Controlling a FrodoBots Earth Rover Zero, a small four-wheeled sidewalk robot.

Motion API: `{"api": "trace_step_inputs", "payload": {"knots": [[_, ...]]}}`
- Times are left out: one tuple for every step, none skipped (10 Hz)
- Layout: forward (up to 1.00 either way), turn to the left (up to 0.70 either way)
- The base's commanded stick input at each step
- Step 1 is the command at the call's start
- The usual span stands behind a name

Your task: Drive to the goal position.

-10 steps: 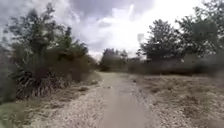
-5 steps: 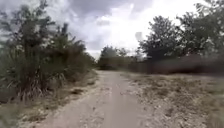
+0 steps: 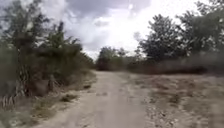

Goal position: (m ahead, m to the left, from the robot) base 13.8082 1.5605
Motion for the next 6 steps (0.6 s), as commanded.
{"api": "trace_step_inputs", "payload": {"knots": [[0.70, 0.00], [0.70, 0.00], [0.70, 0.00], [0.70, 0.00], [0.70, 0.00], [0.70, 0.00]]}}
